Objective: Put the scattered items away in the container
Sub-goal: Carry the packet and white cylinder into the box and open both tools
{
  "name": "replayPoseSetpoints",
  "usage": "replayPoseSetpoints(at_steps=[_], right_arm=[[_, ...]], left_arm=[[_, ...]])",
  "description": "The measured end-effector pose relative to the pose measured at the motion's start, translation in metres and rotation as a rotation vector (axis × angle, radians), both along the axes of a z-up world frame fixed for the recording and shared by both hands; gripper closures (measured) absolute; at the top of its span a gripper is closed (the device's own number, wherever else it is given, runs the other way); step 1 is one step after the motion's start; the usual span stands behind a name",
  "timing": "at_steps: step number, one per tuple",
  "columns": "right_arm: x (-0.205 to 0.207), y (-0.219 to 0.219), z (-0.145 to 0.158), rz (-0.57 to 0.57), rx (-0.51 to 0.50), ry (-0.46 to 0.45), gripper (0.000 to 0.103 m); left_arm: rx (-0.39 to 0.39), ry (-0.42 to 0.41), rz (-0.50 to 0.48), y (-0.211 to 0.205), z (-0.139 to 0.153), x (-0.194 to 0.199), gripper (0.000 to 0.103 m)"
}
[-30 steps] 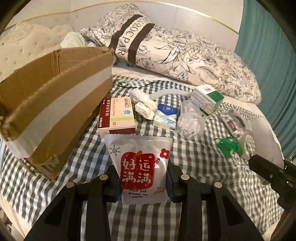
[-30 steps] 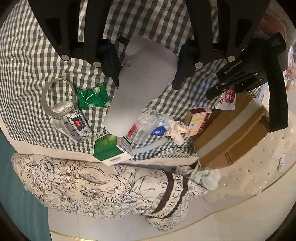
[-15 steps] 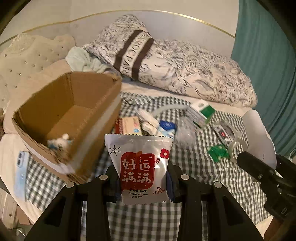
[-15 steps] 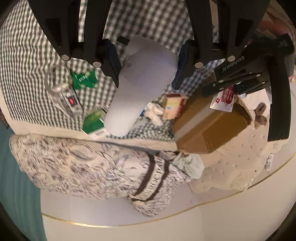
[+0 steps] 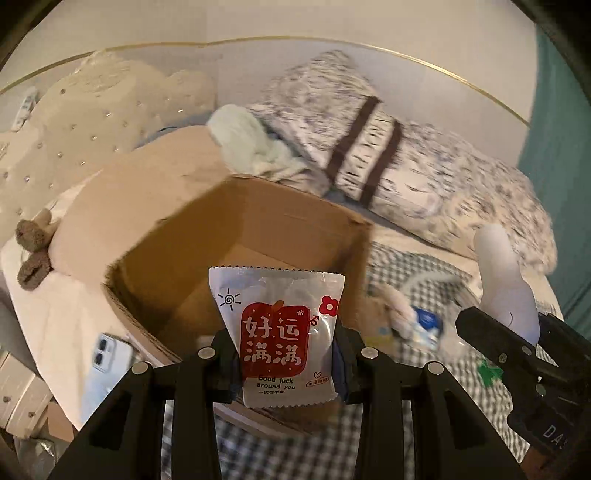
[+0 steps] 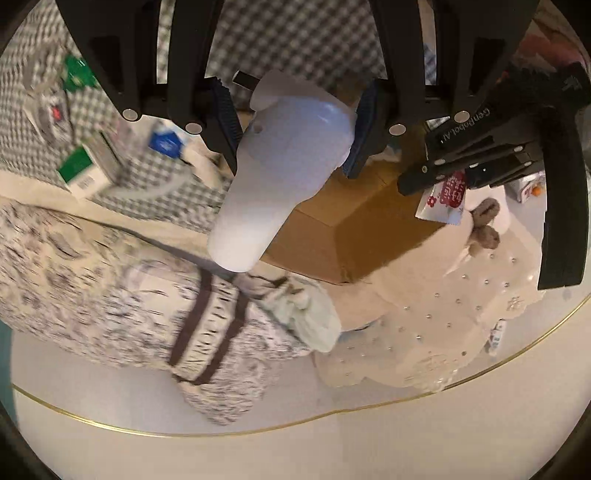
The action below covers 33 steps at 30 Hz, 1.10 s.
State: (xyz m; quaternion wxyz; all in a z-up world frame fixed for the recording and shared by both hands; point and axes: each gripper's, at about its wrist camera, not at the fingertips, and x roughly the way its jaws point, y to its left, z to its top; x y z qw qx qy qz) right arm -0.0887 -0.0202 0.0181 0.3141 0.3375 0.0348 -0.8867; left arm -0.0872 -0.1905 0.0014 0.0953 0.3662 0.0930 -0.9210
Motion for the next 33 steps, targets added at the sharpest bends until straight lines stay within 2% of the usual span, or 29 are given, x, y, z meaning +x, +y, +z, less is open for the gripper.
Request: replayPoseSetpoints(at_steps=[8,19,21,22,23,24,25,28,33], right_arm=[[-0.035,-0.069,-0.016,0.065,0.009,-0.018,0.050],[-0.070,-0.104,-0.037,0.058,0.044,-0.042,0.050],[-0.072,-0.104,-0.040,0.060,0.039,-0.051,0.050],[-0.072,-0.105,-0.041,0.060,0.039,-0.050,0.048],[-0.071,-0.105,-0.041,0.058,0.043,-0.038,0.038],[-0.069,-0.104,-0.039,0.048,0.045,-0.012,0.021],[-0.065,-0.102,-0.036,0.030,0.042,0.024,0.015],[-0.061,-0.093,-0.026,0.014,0.010,0.068,0.013],[-0.062,-0.066,-0.020,-0.034,-0.035,0.036,0.013]], left_arm=[[0.019,-0.027,0.048,-0.039,-0.024,-0.020,0.065],[0.023,-0.054,0.056,-0.048,-0.048,-0.034,0.065],[0.018,-0.048,0.051,-0.046,-0.048,-0.035,0.060],[0.022,-0.046,0.050,-0.046,-0.047,-0.035,0.046],[0.016,-0.047,0.062,-0.046,-0.048,-0.036,0.023],[0.004,-0.047,0.078,-0.045,-0.047,-0.035,0.016],[-0.005,-0.040,0.087,-0.044,-0.047,-0.034,0.010],[-0.023,-0.037,0.100,-0.040,-0.046,-0.031,0.005],[-0.024,-0.044,0.103,-0.035,-0.042,-0.024,0.005]])
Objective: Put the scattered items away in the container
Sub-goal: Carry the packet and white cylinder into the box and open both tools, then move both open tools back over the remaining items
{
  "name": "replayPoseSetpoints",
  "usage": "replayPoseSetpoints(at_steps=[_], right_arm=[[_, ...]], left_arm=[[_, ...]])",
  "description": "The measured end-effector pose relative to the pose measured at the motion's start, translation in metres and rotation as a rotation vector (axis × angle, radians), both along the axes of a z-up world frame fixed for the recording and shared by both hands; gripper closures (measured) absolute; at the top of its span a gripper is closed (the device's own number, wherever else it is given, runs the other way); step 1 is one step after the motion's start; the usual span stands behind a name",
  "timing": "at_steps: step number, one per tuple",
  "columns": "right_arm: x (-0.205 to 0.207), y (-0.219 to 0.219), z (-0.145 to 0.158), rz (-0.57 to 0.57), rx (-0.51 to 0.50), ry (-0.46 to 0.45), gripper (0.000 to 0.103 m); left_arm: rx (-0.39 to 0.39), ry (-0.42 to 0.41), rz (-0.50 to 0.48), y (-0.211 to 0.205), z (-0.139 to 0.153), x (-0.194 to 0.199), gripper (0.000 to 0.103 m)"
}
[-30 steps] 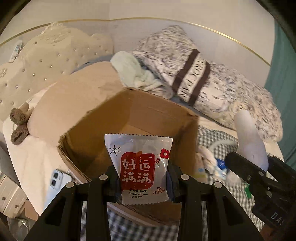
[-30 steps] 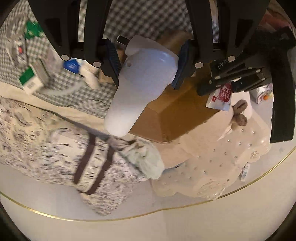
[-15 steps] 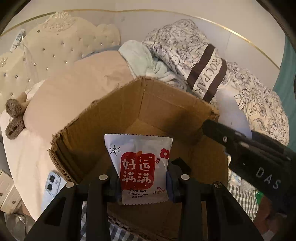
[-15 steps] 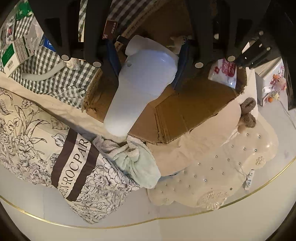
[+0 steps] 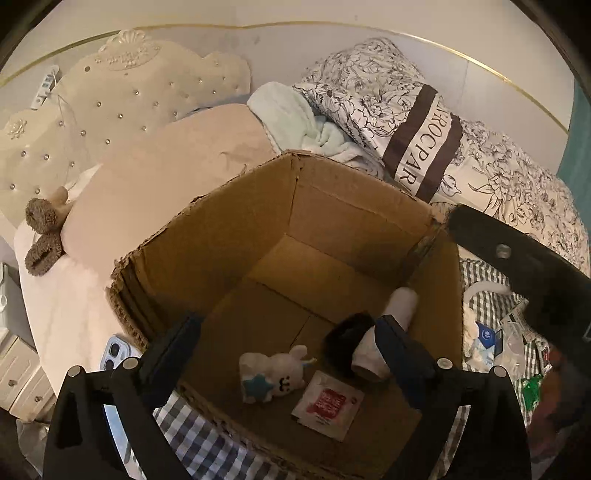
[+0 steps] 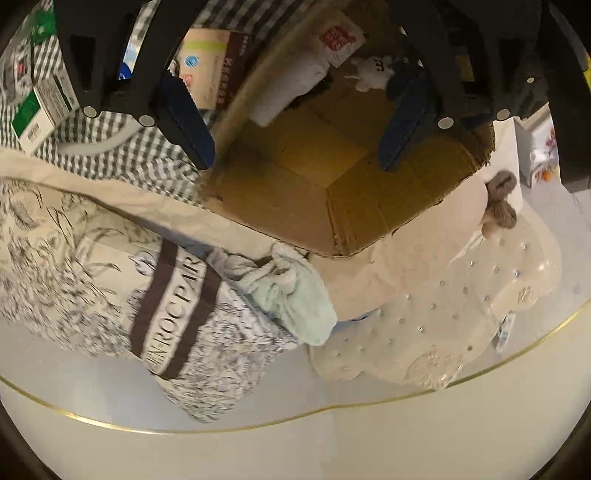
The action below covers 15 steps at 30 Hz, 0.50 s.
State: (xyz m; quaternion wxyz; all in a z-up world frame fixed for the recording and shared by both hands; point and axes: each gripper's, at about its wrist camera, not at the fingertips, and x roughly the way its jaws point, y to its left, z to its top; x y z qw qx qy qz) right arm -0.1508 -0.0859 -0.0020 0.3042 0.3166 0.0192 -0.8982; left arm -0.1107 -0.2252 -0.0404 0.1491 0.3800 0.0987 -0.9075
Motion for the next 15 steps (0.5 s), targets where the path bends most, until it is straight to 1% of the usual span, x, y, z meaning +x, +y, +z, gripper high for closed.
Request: replayPoseSetpoints(at_steps=[6,9,11,15], right_arm=[[0.007,0.068,-0.001,-0.111,-0.019,-0.036,0.013],[0.012,0.113,0.004,-0.171,-0.027,-0.067,0.013],[0.019,0.140,0.011,-0.210,-0.025,-0.058,0.013],[0.034,0.191,0.021,-0.286,-0.019,-0.025,0.013]], left_arm=[[0.015,0.034,-0.008,0.017,0.017,0.016,0.004],[0.036,0.050,-0.020,0.033,0.027,0.024,0.003],[0.028,0.057,-0.025,0.045,0.033,0.027,0.002],[0.008,0.084,-0.067,0.075,0.046,0.036,0.000]])
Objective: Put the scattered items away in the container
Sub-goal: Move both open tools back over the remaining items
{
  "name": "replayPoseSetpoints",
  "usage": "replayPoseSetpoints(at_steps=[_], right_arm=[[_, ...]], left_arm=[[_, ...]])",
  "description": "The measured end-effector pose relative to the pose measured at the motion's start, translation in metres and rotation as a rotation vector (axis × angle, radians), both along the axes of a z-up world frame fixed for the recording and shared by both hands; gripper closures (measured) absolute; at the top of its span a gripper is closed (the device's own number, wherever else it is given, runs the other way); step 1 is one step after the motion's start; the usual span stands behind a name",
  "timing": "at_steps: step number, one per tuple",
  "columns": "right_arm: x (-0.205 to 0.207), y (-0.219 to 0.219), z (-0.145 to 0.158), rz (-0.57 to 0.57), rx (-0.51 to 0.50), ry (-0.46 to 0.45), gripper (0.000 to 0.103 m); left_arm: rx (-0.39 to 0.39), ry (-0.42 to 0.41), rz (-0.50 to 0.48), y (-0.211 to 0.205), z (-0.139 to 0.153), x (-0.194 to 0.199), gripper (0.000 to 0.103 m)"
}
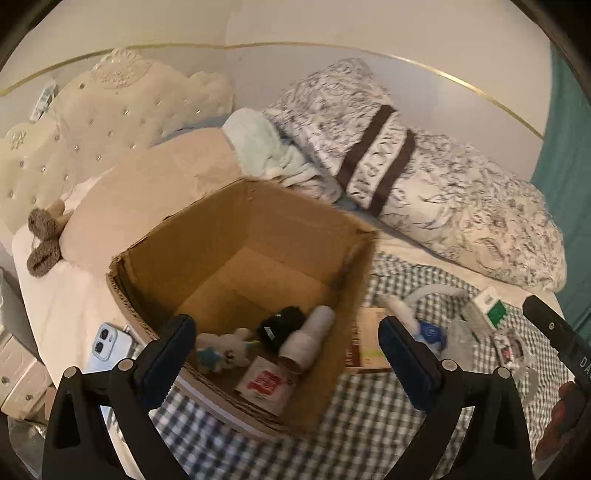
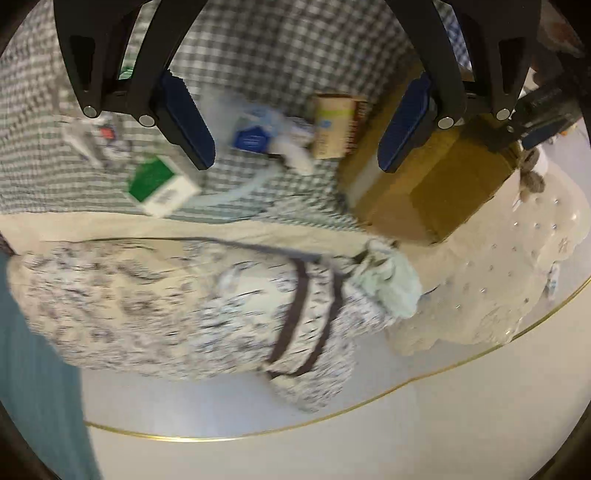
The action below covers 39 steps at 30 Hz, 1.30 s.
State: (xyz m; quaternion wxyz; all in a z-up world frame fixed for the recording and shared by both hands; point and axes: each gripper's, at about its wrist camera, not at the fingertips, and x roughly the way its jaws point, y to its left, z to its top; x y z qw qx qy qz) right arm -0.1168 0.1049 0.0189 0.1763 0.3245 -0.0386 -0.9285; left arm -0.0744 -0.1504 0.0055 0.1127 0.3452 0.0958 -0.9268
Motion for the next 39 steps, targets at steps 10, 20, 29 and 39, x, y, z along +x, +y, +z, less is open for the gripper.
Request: replayPoseSetpoints(at_steps=[10,20,29,39], right_arm=[[0.035,0.112,-0.022,-0.176,0.022,-0.052,0.012],[0.057,0.187,-0.074,-0.309,0.056,-0.129,0.012],[0.045,0.211,-0.095,-0.350,0.059,-0.154,0.012],[0.000,0.202,-0.125,-0.345,0.062,-0.197,0.012]], left_arm=[[-0.006,-0.006,-0.139,0.086,-0.011,0.017,0.000],[-0.029,-0.072,-0.261,0.161,-0.055,0.029,0.000],[-0.002,-0.109,-0.341,0.198,-0.082,0.021,0.000],[-0.003,-0.161,-0.455,0.252,-0.125,-0.024,0.000]])
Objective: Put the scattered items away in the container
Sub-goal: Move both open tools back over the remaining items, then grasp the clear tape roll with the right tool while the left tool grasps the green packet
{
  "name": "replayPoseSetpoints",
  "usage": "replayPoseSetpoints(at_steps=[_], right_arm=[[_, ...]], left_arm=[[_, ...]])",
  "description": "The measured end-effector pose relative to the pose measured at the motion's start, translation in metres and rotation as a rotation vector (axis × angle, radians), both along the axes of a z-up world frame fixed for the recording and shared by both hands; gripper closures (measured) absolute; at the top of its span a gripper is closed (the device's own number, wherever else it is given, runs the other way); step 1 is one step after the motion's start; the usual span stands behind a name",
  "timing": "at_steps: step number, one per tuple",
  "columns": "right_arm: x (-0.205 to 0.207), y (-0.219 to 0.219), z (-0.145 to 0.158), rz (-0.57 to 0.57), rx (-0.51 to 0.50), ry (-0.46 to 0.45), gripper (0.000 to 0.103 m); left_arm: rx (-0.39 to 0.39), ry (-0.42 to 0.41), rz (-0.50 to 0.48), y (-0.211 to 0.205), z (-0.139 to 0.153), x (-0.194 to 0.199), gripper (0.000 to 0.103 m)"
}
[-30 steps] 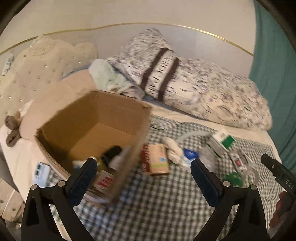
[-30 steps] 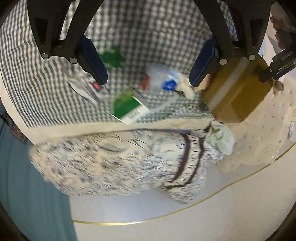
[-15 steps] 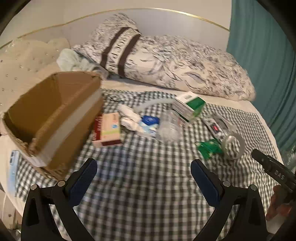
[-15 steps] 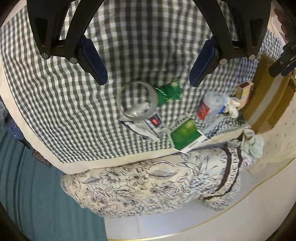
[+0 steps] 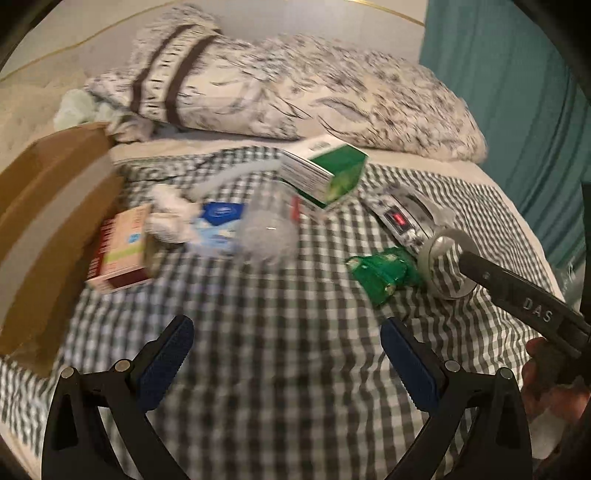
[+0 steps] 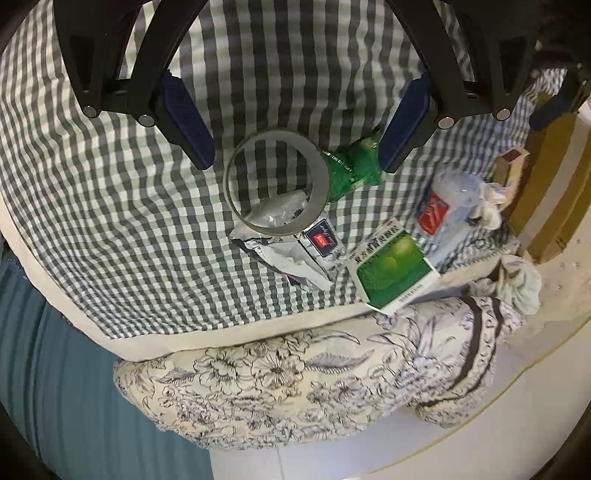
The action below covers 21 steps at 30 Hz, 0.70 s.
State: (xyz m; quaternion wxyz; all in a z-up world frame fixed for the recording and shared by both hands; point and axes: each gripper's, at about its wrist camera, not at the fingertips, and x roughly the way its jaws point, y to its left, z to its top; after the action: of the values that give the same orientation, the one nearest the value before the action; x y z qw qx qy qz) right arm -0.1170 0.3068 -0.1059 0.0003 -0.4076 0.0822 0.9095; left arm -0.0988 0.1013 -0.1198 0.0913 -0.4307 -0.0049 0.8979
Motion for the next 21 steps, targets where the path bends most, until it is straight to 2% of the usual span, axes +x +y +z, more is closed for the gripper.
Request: replayPoseSetpoints(at_steps=[8,12,17,21], right_arm=[[-0.027,0.004,-0.016,-0.027,0.038,-0.051,0.012],[-0.035,0.008,-0.017,-0.046,0.037,-0.064,0.013],[-0.050,0.005,-0.027,-0.046,0.046,-0.111,0.013],[-0.058,-0.001,-0.036,-0.047,0.053,-0.138,0.013]], left_arm=[[-0.004,-0.026,-0.120,0.046,-0.032,-0.039,0.000],[0.009,-0.021,-0.172,0.063,-0.040,-0.052,0.000],[-0.021,-0.010,-0.226,0.082,-0.051,-0.065,0.000],[-0.017,-0.024,-0.256,0.088,-0.058,-0.072,0.000]])
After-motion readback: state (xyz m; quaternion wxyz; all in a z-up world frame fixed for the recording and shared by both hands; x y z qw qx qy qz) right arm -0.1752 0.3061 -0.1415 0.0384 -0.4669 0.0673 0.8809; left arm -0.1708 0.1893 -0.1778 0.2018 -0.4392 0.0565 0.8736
